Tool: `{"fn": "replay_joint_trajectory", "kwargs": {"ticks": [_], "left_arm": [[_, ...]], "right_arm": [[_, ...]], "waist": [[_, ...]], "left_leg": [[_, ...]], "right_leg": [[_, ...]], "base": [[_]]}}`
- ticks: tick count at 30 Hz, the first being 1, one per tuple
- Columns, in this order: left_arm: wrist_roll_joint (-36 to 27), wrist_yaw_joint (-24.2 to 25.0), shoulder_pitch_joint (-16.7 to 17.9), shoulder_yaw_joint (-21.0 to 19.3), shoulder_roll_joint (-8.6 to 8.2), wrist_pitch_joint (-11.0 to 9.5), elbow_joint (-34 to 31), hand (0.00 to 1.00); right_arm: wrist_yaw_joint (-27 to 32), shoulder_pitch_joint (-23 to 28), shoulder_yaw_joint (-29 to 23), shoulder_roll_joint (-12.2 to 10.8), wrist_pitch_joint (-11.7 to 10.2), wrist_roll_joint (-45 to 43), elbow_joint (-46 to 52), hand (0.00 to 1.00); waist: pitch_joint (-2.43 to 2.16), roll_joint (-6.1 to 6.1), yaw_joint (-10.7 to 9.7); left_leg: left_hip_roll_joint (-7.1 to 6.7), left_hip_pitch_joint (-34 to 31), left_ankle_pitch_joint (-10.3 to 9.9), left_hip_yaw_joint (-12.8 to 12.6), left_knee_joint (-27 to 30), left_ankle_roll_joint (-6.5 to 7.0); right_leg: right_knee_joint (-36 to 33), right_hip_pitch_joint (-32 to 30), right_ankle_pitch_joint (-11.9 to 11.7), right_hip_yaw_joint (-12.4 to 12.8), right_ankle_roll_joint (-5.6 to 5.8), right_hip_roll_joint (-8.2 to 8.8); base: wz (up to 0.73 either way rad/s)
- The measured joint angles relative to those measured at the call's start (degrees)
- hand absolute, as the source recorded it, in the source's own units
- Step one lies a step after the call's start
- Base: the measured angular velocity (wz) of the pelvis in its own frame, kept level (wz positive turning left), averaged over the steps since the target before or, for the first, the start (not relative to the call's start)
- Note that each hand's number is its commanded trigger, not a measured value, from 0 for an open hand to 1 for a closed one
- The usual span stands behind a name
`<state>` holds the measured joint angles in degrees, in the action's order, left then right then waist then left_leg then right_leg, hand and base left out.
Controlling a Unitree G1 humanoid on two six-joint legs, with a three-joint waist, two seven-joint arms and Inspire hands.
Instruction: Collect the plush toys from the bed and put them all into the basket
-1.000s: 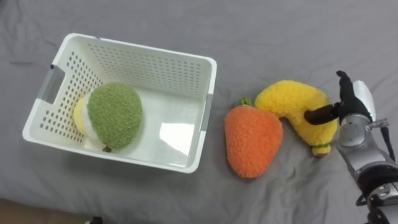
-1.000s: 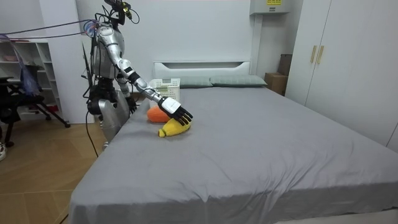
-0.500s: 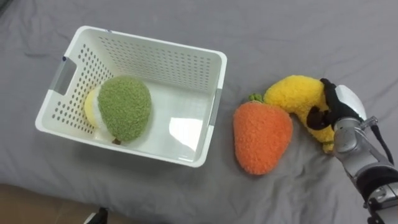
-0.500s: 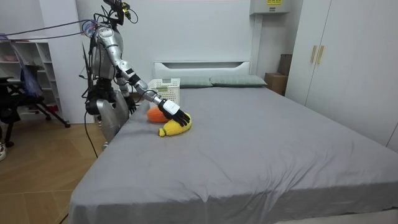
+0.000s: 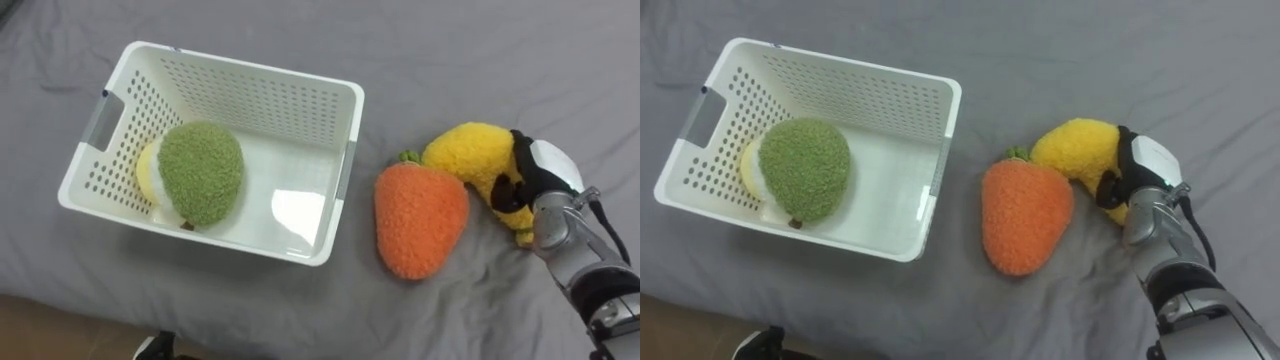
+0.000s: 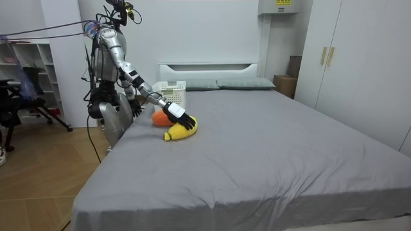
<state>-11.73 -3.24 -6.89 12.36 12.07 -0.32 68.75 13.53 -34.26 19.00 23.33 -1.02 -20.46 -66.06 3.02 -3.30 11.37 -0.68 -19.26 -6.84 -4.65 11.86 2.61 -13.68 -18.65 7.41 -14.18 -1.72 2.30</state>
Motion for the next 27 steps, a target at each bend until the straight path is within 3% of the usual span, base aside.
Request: {"fn": "replay_joint_trajectory", "kwargs": {"ticks": [13, 27], "left_arm": [[-0.20, -0.04, 0.05, 3.61, 0.12, -0.01, -0.09, 0.00], [-0.50, -0.03, 0.22, 3.00, 0.21, -0.31, -0.11, 0.00]], "right_arm": [[2.57, -0.93, 0.15, 1.12, -0.14, 0.49, -0.01, 1.00], [2.41, -0.30, -0.32, 1.11, -2.22, 1.49, 1.18, 1.00]], "waist": [[-0.13, -0.06, 0.02], [-0.43, 0.30, -0.42]], "left_leg": [[0.02, 0.10, 0.53, 0.25, -0.05, -0.07], [0.05, -0.03, 0.55, 0.52, -0.20, -0.08]], "right_leg": [[-0.07, 0.20, -0.25, -0.58, -0.37, 0.04], [0.00, 0.18, -0.26, -1.71, -0.38, 0.16]], "base": [[0.00], [0.01]]}}
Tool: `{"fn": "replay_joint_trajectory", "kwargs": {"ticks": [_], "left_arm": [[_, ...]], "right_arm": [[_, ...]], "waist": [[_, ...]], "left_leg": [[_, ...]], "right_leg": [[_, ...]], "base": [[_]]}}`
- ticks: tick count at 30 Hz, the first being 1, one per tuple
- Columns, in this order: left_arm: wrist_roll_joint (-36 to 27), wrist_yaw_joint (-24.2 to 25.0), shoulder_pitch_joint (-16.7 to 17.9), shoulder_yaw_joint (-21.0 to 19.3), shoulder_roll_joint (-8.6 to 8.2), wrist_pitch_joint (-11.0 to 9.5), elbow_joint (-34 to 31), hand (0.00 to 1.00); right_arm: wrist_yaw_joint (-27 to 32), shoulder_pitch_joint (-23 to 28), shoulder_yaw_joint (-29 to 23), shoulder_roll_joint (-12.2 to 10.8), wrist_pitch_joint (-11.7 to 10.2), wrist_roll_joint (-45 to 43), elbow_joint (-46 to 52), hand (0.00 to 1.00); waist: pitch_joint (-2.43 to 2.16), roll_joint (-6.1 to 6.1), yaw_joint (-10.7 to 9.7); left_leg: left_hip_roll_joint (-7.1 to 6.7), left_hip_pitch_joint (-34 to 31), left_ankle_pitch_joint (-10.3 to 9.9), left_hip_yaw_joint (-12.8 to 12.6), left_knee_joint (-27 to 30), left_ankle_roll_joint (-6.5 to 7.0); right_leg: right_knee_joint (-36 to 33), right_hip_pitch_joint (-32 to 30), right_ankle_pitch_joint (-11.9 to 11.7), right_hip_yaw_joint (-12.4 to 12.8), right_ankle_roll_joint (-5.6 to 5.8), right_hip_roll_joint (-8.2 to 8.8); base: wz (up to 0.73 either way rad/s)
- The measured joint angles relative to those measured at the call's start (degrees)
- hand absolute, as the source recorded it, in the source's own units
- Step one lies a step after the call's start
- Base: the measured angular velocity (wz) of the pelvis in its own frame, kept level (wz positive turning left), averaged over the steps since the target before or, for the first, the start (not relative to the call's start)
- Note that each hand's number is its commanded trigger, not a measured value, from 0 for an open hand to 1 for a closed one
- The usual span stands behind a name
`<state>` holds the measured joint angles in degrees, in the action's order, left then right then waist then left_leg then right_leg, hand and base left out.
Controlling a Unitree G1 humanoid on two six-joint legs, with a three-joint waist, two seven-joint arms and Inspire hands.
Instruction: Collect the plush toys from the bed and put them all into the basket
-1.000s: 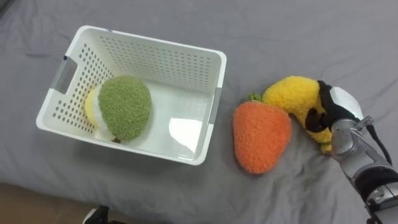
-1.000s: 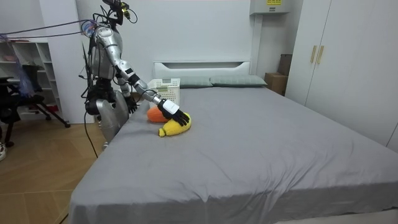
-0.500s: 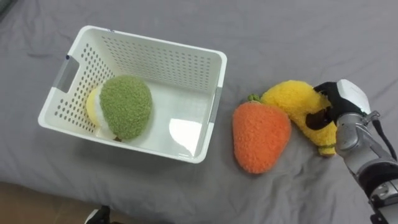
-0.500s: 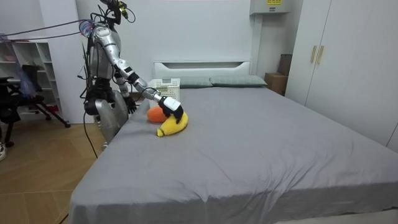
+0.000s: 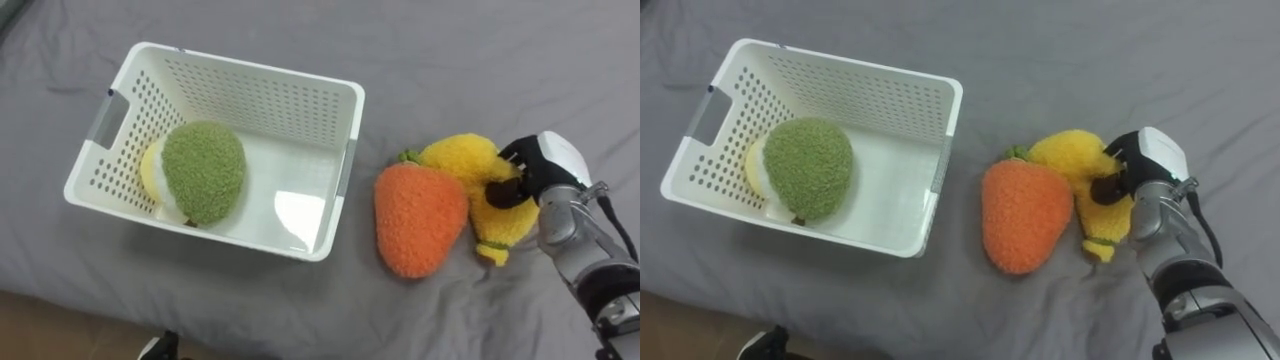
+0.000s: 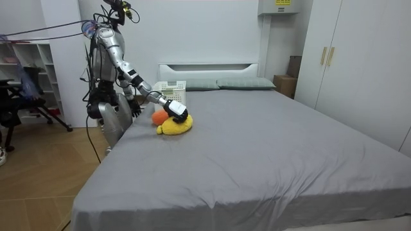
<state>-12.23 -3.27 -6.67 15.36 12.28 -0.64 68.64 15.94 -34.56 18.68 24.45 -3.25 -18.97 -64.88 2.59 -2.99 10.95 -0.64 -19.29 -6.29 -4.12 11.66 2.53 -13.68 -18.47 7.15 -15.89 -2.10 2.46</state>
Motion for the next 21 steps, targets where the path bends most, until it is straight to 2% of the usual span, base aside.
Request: {"fn": "replay_joint_trajectory", "kwargs": {"ticks": [6, 9, 12, 14, 15, 16, 20, 21], "left_arm": [[0.07, -0.07, 0.29, -0.12, 0.05, 0.00, -0.07, 0.00], [-0.01, -0.06, 1.27, -1.14, 0.05, 0.01, -0.06, 0.00], [0.03, -0.36, 2.03, -2.62, 0.07, 0.00, -0.06, 0.00], [-0.04, -1.33, 3.27, -3.97, 0.12, 0.02, -0.07, 0.00], [-0.04, -1.44, 3.67, -4.22, 0.14, 0.04, -0.08, 0.00], [-0.04, -1.51, 4.02, -5.44, 0.14, 0.04, -0.13, 0.00], [0.07, -2.59, 6.07, -8.45, 0.25, 0.10, -0.78, 0.00], [0.41, -2.60, 6.40, -8.57, 0.24, 0.16, -0.77, 0.00]], "right_arm": [[-0.01, 0.45, 0.02, 0.00, 0.01, 0.85, 1.72, 1.00], [0.03, 2.68, -0.36, 0.00, 0.16, 0.94, 5.95, 1.00], [0.17, 4.82, -3.21, 0.00, 0.25, 0.45, 10.30, 1.00], [0.52, 7.04, -5.28, 0.00, 0.24, 0.48, 14.53, 1.00], [0.59, 7.80, -5.90, 0.00, 0.28, 0.44, 15.70, 1.00], [0.77, 9.28, -7.07, 0.00, 0.37, 0.50, 18.33, 1.00], [2.65, 12.09, -9.53, 0.02, 0.39, 0.70, 25.87, 1.00], [3.02, 13.04, -10.57, 0.01, 0.39, 0.70, 27.97, 1.00]], "waist": [[-0.53, -0.10, -0.74], [-0.79, -0.10, -1.17], [-0.98, -0.23, -2.03], [-1.07, -0.35, -3.41], [-1.25, -0.44, -3.69], [-1.67, -0.61, -4.45], [-2.50, -1.43, -6.50], [-2.59, -1.49, -6.70]], "left_leg": [[-0.05, 0.14, 0.12, -0.04, 0.15, 0.03], [-0.06, 1.10, 0.12, -0.40, 0.07, 0.03], [-0.09, 1.91, 0.26, -0.48, -0.15, 0.10], [-0.11, 2.83, 0.29, -0.45, -0.17, 0.12], [-0.12, 3.02, 0.29, -0.47, -0.17, 0.12], [-0.15, 3.21, 0.30, -0.46, -0.18, 0.12], [-0.13, 5.71, 0.30, -1.14, -0.63, 0.12], [-0.13, 7.00, 0.30, -1.35, -1.07, 0.13]], "right_leg": [[-0.05, 0.19, 0.00, 0.05, 0.00, 0.09], [-0.03, 1.08, 0.00, 0.16, 0.00, 0.10], [-0.09, 1.66, 0.00, 0.35, 0.00, 0.16], [-0.07, 2.63, 0.01, 0.22, 0.02, 0.22], [-0.05, 2.83, 0.02, 0.23, 0.03, 0.23], [0.04, 3.10, 0.04, 0.21, 0.04, 0.25], [0.49, 5.29, 0.14, 0.82, -0.01, 0.14], [1.28, 6.73, 0.06, 0.78, -0.10, 0.03]], "base": [[0.00], [-0.02], [-0.03], [0.00], [0.00], [-0.04], [-0.07], [-0.08]]}}
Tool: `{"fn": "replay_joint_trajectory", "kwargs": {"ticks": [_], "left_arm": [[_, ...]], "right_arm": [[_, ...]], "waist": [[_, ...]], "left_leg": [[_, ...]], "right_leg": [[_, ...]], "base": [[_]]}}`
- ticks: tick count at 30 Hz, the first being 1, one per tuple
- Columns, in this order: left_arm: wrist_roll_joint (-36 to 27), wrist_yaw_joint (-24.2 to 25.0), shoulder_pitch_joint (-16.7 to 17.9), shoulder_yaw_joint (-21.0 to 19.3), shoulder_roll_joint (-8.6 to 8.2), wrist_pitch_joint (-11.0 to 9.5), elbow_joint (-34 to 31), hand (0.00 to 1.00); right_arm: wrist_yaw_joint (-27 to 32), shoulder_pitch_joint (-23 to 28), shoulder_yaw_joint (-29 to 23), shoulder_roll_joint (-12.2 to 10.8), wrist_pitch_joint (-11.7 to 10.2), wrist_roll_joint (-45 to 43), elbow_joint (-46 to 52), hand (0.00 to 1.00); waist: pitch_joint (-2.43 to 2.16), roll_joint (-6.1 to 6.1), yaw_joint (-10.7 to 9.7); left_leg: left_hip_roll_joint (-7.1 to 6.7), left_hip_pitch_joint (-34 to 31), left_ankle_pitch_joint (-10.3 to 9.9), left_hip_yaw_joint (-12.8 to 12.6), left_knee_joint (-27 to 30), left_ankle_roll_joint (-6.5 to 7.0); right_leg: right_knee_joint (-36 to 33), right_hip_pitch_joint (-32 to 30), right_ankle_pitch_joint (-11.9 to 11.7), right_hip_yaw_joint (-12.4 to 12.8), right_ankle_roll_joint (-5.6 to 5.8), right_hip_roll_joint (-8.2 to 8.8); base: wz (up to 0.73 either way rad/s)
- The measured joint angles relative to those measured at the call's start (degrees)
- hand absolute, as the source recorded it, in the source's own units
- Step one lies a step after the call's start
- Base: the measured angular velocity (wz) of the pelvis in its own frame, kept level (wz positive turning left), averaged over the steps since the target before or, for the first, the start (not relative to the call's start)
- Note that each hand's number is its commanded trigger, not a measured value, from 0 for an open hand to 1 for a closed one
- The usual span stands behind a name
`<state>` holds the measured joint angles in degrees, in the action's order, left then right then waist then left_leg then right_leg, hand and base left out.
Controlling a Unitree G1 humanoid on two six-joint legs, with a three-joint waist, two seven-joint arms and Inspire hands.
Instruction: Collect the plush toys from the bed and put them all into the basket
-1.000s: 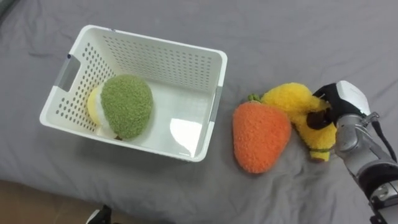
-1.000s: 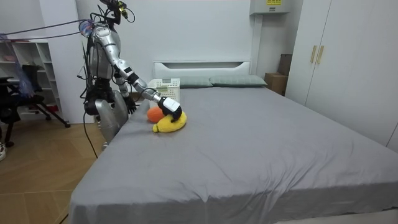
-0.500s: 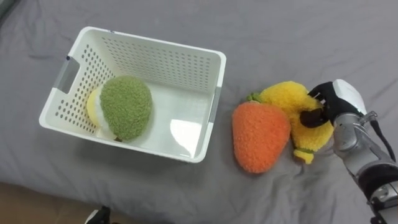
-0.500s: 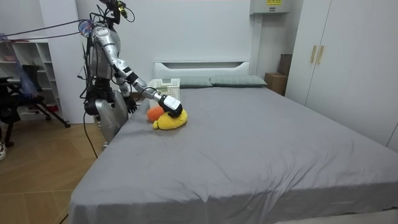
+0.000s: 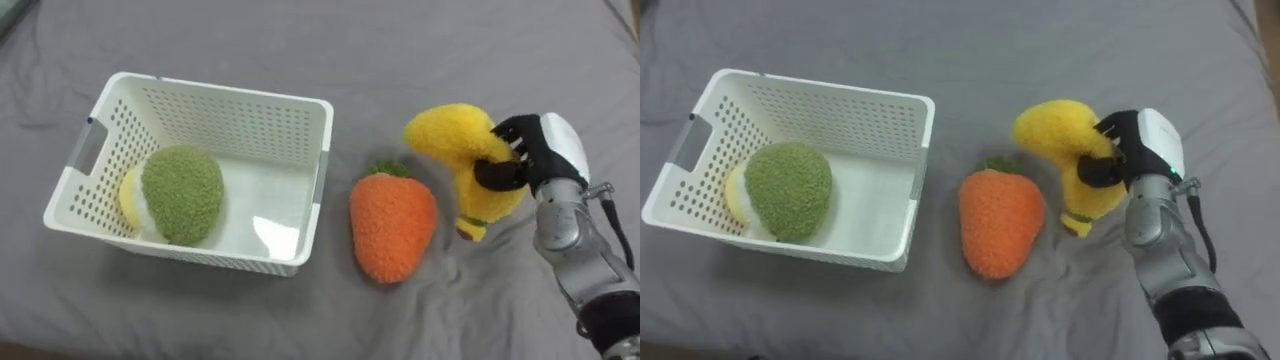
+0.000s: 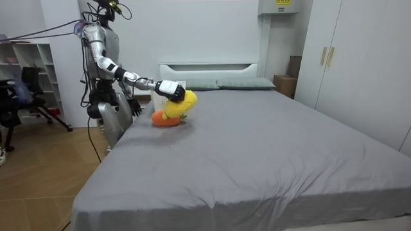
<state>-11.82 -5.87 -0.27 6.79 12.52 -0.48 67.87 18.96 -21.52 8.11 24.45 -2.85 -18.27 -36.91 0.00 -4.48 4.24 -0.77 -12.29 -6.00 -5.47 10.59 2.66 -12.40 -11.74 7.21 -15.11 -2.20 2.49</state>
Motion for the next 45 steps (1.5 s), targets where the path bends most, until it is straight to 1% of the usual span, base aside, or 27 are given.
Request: {"fn": "replay_joint_trajectory", "kwargs": {"ticks": [1, 3, 4, 5, 6, 8, 9, 11, 13, 15, 17, 19, 21, 24, 26, 28, 29, 30, 33, 34, 35, 38, 40, 41, 42, 44, 45], "left_arm": [[0.21, 0.00, 0.16, -0.12, 0.00, 0.11, 0.00, 0.00], [0.15, -0.01, 1.37, -1.34, -0.01, 0.26, -0.35, 0.00], [0.16, -0.06, 2.05, -2.10, -0.06, 0.46, -0.75, 0.00], [0.15, -0.14, 2.45, -2.56, -0.18, 0.85, -1.45, 0.00], [0.15, -0.14, 2.51, -2.62, -0.18, 1.04, -1.67, 0.00], [0.15, -0.24, 3.00, -3.33, -0.35, 1.75, -2.01, 0.00], [0.17, -0.25, 3.45, -3.85, -0.50, 1.75, -2.36, 0.00], [0.21, -0.27, 5.47, -5.13, -0.72, 1.74, -4.23, 0.00], [0.30, -0.39, 6.51, -5.59, -0.75, 1.75, -5.14, 0.00], [0.34, -0.88, 6.96, -5.58, -0.80, 1.84, -5.80, 0.00], [0.40, -1.28, 7.08, -6.03, -1.07, 1.84, -6.25, 0.00], [1.50, -1.44, 7.08, -6.19, -1.15, 1.85, -6.45, 0.00], [2.70, -1.46, 7.16, -6.28, -1.31, 1.87, -6.82, 0.00], [3.17, -1.50, 7.60, -6.66, -1.60, 1.82, -7.34, 0.00], [3.64, -1.50, 7.60, -6.70, -1.63, 1.82, -7.48, 0.00], [3.64, -1.49, 7.81, -6.69, -1.80, 1.82, -8.19, 0.00], [3.71, -1.44, 7.97, -6.67, -1.89, 1.81, -8.53, 0.00], [3.91, -1.38, 8.16, -6.67, -1.91, 1.84, -8.73, 0.00], [5.40, -0.80, 8.55, -6.81, -1.89, 1.84, -9.50, 0.00], [5.80, -0.75, 8.59, -6.90, -1.89, 1.85, -9.54, 0.00], [5.96, -0.76, 8.76, -6.88, -2.00, 1.87, -9.84, 0.00], [6.47, -1.10, 9.84, -6.86, -2.32, 1.89, -11.54, 0.00], [6.45, -1.39, 10.04, -6.87, -2.38, 1.83, -11.81, 0.00], [6.43, -1.47, 10.24, -6.96, -2.40, 1.82, -11.77, 0.00], [6.41, -1.51, 10.48, -6.97, -2.40, 1.82, -11.78, 0.00], [6.40, -1.98, 10.85, -6.94, -2.39, 1.81, -11.67, 0.00], [6.40, -2.15, 10.92, -6.94, -2.38, 1.80, -11.62, 0.00]], "right_arm": [[0.22, 0.67, -0.62, 0.00, 0.00, -0.02, 1.17, 1.00], [0.90, 1.92, -1.44, 0.01, 0.11, -0.29, 4.35, 1.00], [0.95, 3.04, -2.43, 0.00, 0.60, -1.07, 7.57, 1.00], [0.96, 3.68, -3.22, 0.00, 1.27, -2.09, 10.92, 1.00], [0.98, 3.78, -3.42, 0.00, 1.50, -2.26, 12.48, 1.00], [0.92, 4.69, -3.78, 0.00, 1.66, -2.26, 18.90, 1.00], [0.89, 4.94, -3.90, 0.00, 1.66, -2.25, 20.43, 1.00], [0.85, 5.76, -5.02, 0.00, 1.66, -1.95, 25.14, 1.00], [0.85, 5.99, -5.18, 0.00, 1.70, -2.01, 27.07, 1.00], [0.71, 6.10, -5.14, 0.00, 1.81, -1.63, 27.79, 1.00], [-0.26, 6.16, -4.87, -0.01, 2.75, -1.41, 29.26, 1.00], [-1.24, 6.16, -4.68, -0.02, 3.18, -1.34, 30.14, 1.00], [-2.25, 6.12, -4.64, -0.02, 3.82, -1.42, 31.33, 1.00], [-3.75, 6.11, -4.41, -0.02, 4.29, -1.53, 32.57, 1.00], [-5.51, 6.07, -3.61, -0.08, 4.36, -1.43, 33.08, 1.00], [-6.88, 5.94, -2.30, -0.08, 4.40, -1.40, 33.35, 1.00], [-7.86, 5.94, -1.42, -0.10, 4.76, -1.42, 33.57, 1.00], [-8.33, 5.94, -0.93, -0.10, 5.00, -1.43, 33.61, 1.00], [-10.52, 5.91, -0.23, -1.35, 6.62, -1.48, 33.92, 1.00], [-10.90, 5.91, 0.04, -2.07, 7.02, -1.46, 33.91, 1.00], [-11.04, 5.91, 0.82, -2.16, 7.26, -1.82, 33.91, 1.00], [-11.51, 5.91, 3.19, -2.17, 7.39, -2.24, 33.90, 1.00], [-11.54, 5.91, 4.66, -2.23, 7.53, -2.44, 33.90, 1.00], [-11.53, 5.86, 5.38, -2.60, 7.66, -2.48, 33.89, 1.00], [-11.50, 5.77, 5.82, -2.88, 7.74, -2.51, 33.89, 1.00], [-11.54, 5.64, 7.24, -4.99, 7.82, -2.48, 33.79, 1.00], [-11.55, 5.50, 7.58, -5.46, 7.79, -2.47, 33.62, 1.00]], "waist": [[-0.02, -0.03, -0.10], [-0.26, -0.33, -0.91], [-0.29, -0.43, -0.99], [-0.31, -0.44, -1.14], [-0.31, -0.43, -1.26], [-0.30, -0.42, -1.43], [-0.30, -0.42, -1.51], [-0.29, -0.46, -1.57], [-0.24, -0.54, -1.69], [-0.18, -0.71, -1.08], [0.04, -1.07, -0.45], [0.13, -1.23, 0.15], [0.15, -1.27, 1.08], [0.23, -1.49, 1.82], [0.35, -1.70, 2.47], [0.39, -1.78, 2.69], [0.40, -1.79, 3.41], [0.42, -1.82, 3.63], [0.43, -1.82, 4.32], [0.45, -1.87, 4.86], [0.46, -1.88, 5.52], [0.48, -1.91, 6.32], [0.57, -2.07, 6.80], [0.62, -2.15, 7.59], [0.65, -2.18, 7.94], [0.78, -2.29, 8.96], [0.91, -2.33, 9.04]], "left_leg": [[-0.01, 0.60, -0.01, -0.01, -0.13, 0.01], [-0.03, 2.17, -0.01, -0.11, -0.80, 0.01], [-0.03, 3.01, -0.02, -0.17, -1.08, 0.01], [-0.01, 3.49, -0.04, -0.36, -1.15, 0.00], [0.00, 3.62, -0.04, -0.39, -1.20, 0.00], [0.04, 4.71, -0.04, -0.54, -1.66, -0.01], [0.04, 5.15, -0.04, -0.56, -1.93, -0.01], [0.04, 6.53, -0.14, -0.43, -2.45, -0.12], [0.00, 7.44, -0.24, -0.24, -2.75, -0.19], [0.00, 8.15, -0.33, -0.20, -3.00, -0.26], [0.01, 8.47, -0.36, -0.07, -3.22, -0.28], [0.02, 8.68, -0.48, -0.06, -3.26, -0.32], [0.01, 9.03, -0.73, 0.06, -3.29, -0.32], [-0.02, 9.25, -0.84, 0.32, -3.29, -0.33], [-0.06, 9.73, -0.96, 1.10, -3.28, -0.42], [-0.06, 10.00, -1.09, 1.40, -3.25, -0.45], [-0.06, 10.06, -1.13, 1.52, -3.20, -0.46], [-0.06, 10.07, -1.15, 1.52, -3.19, -0.46], [-0.20, 9.92, -1.18, 2.47, -3.06, -0.45], [-0.19, 9.97, -1.19, 2.49, -3.03, -0.45], [-0.19, 9.95, -1.19, 2.57, -2.99, -0.45], [-0.29, 9.91, -1.19, 3.28, -2.86, -0.45], [-0.44, 9.91, -1.18, 3.99, -2.83, -0.46], [-0.44, 9.90, -1.17, 4.15, -2.84, -0.47], [-0.43, 9.92, -1.17, 4.18, -2.83, -0.48], [-0.44, 9.96, -1.16, 4.50, -2.80, -0.48], [-0.47, 9.96, -1.16, 4.63, -2.77, -0.48]], "right_leg": [[0.13, 0.64, 0.00, -0.02, 0.00, -0.01], [0.77, 2.09, 0.01, 0.02, 0.02, -0.07], [0.82, 2.86, 0.01, 0.09, 0.02, -0.16], [0.84, 3.26, 0.01, 0.25, 0.02, -0.20], [0.85, 3.36, 0.01, 0.27, 0.02, -0.21], [0.98, 4.20, 0.01, 0.58, 0.03, -0.35], [1.11, 4.55, 0.03, 0.63, 0.05, -0.39], [1.87, 6.06, 0.10, 0.55, 0.17, -0.49], [2.08, 7.10, 0.25, 0.26, 0.39, -0.49], [2.63, 7.95, 0.29, 0.22, 0.44, -0.59], [2.65, 8.10, 0.31, 0.26, 0.47, -0.64], [2.69, 8.28, 0.36, 0.24, 0.56, -0.65], [2.73, 8.71, 0.52, 0.24, 0.80, -0.68], [2.74, 9.17, 0.65, 0.09, 1.00, -0.68], [2.82, 9.94, 0.78, -0.67, 1.22, -0.64], [2.89, 10.43, 0.89, -0.84, 1.36, -0.66], [2.96, 10.61, 0.90, -0.93, 1.37, -0.67], [2.96, 10.65, 0.90, -0.94, 1.37, -0.67], [2.95, 10.79, 0.92, -2.15, 1.40, -0.55], [2.95, 10.87, 0.94, -2.22, 1.41, -0.56], [2.96, 10.90, 0.95, -2.33, 1.41, -0.55], [3.16, 11.31, 0.95, -3.08, 1.42, -0.48], [3.71, 11.88, 0.95, -3.72, 1.42, -0.47], [3.72, 11.90, 0.95, -3.79, 1.42, -0.48], [3.72, 11.91, 0.95, -3.84, 1.42, -0.49], [3.71, 12.09, 0.95, -4.12, 1.42, -0.49], [3.71, 12.15, 0.95, -4.17, 1.42, -0.48]], "base": [[0.00], [0.00], [-0.05], [-0.04], [-0.04], [-0.04], [0.00], [0.00], [0.04], [0.02], [0.00], [0.00], [0.00], [0.06], [0.15], [0.10], [0.06], [0.06], [0.12], [0.04], [0.03], [0.13], [0.16], [0.08], [0.05], [0.07], [0.11]]}}
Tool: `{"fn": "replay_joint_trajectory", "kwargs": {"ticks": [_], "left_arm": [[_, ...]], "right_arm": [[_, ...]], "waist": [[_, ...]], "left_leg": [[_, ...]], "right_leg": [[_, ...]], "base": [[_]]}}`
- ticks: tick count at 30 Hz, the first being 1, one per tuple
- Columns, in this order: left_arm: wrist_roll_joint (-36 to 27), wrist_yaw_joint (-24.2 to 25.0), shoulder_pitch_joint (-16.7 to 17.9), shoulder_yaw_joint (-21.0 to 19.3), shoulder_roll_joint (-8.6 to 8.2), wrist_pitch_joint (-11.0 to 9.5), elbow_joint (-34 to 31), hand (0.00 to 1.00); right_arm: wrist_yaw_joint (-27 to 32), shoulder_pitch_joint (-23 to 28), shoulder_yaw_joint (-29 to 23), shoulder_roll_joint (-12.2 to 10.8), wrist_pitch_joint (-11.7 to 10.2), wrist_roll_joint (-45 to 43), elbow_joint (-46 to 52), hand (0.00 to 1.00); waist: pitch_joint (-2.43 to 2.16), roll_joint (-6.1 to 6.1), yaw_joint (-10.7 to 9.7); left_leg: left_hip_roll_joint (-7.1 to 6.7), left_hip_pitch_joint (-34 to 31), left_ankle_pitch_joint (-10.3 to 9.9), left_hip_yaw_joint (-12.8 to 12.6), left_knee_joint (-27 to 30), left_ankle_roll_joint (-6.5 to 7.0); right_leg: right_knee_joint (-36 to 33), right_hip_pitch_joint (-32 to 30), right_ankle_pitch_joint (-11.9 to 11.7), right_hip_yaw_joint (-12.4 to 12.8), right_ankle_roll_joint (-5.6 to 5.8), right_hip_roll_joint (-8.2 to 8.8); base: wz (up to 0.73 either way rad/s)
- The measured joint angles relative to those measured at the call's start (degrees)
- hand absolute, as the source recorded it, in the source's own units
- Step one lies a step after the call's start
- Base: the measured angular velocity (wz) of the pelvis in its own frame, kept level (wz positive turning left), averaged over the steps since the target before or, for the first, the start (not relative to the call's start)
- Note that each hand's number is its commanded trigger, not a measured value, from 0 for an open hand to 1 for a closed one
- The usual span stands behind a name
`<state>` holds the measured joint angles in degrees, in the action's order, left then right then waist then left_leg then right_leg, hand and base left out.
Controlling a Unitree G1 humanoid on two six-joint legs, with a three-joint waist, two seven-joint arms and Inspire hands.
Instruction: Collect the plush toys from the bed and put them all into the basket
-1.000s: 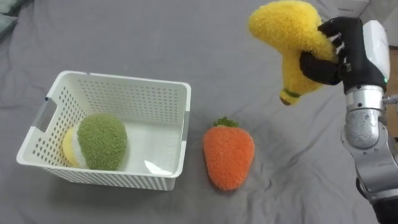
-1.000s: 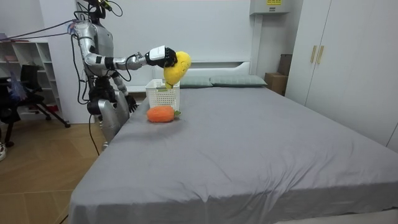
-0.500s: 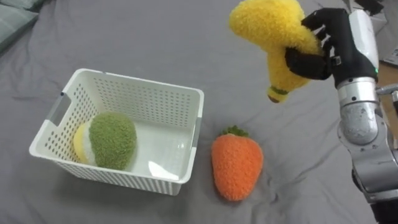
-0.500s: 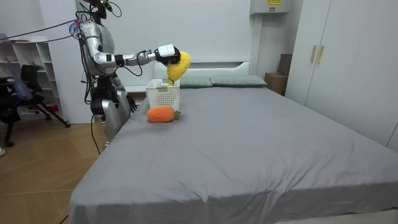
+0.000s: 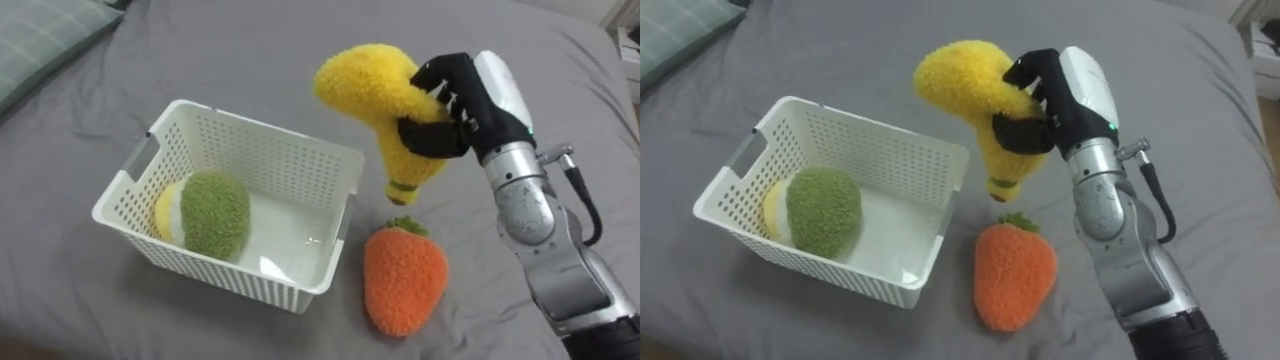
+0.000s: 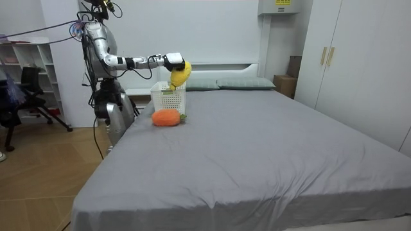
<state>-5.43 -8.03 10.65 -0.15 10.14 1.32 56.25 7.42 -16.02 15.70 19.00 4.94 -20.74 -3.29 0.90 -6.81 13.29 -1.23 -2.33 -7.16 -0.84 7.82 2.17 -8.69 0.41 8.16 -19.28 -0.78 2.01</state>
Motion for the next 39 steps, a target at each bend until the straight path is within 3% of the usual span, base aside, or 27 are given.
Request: {"fn": "replay_joint_trajectory", "kwargs": {"ticks": [2, 6, 11, 18, 22, 27, 28, 29, 39], "left_arm": [[0.13, -0.22, 0.14, -0.06, 0.11, 0.00, 1.26, 0.00], [2.86, -0.18, 1.04, -0.78, 0.12, 0.32, 1.70, 0.00], [9.72, 1.40, 1.40, -1.77, 0.09, 2.53, 1.70, 0.00], [10.06, 2.47, 1.03, -1.74, 0.08, 2.92, 1.71, 0.00], [9.99, 2.34, 0.64, -1.74, 0.09, 2.92, 1.71, 0.00], [10.01, 2.14, 0.61, -1.64, 0.13, 3.18, 1.68, 0.00], [10.02, 2.07, 0.51, -1.64, 0.18, 3.42, 1.57, 0.00], [10.06, 2.02, 0.39, -1.63, 0.18, 3.66, 1.22, 0.00], [10.01, 1.42, -2.16, 2.50, 0.82, 4.63, 1.31, 0.00]], "right_arm": [[-0.34, -1.82, 1.39, -1.56, -0.03, -0.01, -2.21, 1.00], [-1.11, -4.52, 2.41, -1.83, 0.10, 0.03, -4.93, 1.00], [-1.39, -5.42, 4.09, -2.22, 0.12, -0.35, -5.69, 1.00], [-2.50, -5.47, 8.61, -6.09, 0.13, -0.79, -5.80, 1.00], [-3.25, -6.51, 10.48, -8.04, 0.11, -0.82, -10.31, 1.00], [-3.68, -8.09, 11.93, -8.16, 0.18, -1.70, -14.37, 1.00], [-3.93, -8.23, 12.48, -8.19, 0.19, -2.08, -14.58, 0.75], [-4.26, -8.58, 13.05, -8.42, 0.17, -2.08, -15.49, 0.01], [-5.62, -11.19, 16.27, -11.79, 1.17, -1.72, -24.20, 0.00]], "waist": [[0.34, -0.07, 0.44], [0.34, -0.27, 1.78], [0.26, -0.65, 4.30], [0.26, -0.71, 4.99], [0.26, -1.22, 6.36], [0.47, -1.74, 7.40], [0.53, -1.86, 7.43], [0.52, -1.97, 7.46], [0.69, -2.06, 7.87]], "left_leg": [[-0.30, -0.22, 0.01, 1.13, 0.03, 0.01], [-0.45, -0.96, -0.03, 1.72, -0.01, 0.05], [-0.45, -1.23, 0.00, 1.94, 0.07, 0.03], [-0.50, -2.08, -0.01, 2.51, 1.02, 0.02], [-0.52, -2.12, -0.02, 2.52, 1.01, 0.03], [-0.58, -2.98, -0.27, 2.77, 1.88, 0.11], [-0.60, -3.25, -0.26, 2.90, 1.97, 0.10], [-0.61, -3.49, -0.26, 3.02, 2.09, 0.10], [-0.72, -6.04, -0.23, 3.91, 3.30, 0.06]], "right_leg": [[0.04, 0.11, 0.00, -0.73, 0.00, 0.09], [0.10, -0.03, 0.00, -1.23, 0.00, 0.20], [0.14, -0.25, 0.00, -1.90, 0.00, 0.19], [0.13, -0.34, 0.00, -2.80, 0.00, 0.28], [0.08, -0.16, 0.00, -2.70, 0.01, 0.34], [0.07, -0.52, 0.00, -3.02, 0.01, 0.39], [0.07, -0.69, 0.00, -3.20, 0.00, 0.41], [0.05, -0.81, 0.00, -3.35, 0.00, 0.41], [-0.05, -2.51, -0.04, -4.52, -0.04, 0.43]], "base": [[0.14], [0.09], [0.03], [0.06], [0.01], [0.03], [0.07], [0.06], [0.05]]}}
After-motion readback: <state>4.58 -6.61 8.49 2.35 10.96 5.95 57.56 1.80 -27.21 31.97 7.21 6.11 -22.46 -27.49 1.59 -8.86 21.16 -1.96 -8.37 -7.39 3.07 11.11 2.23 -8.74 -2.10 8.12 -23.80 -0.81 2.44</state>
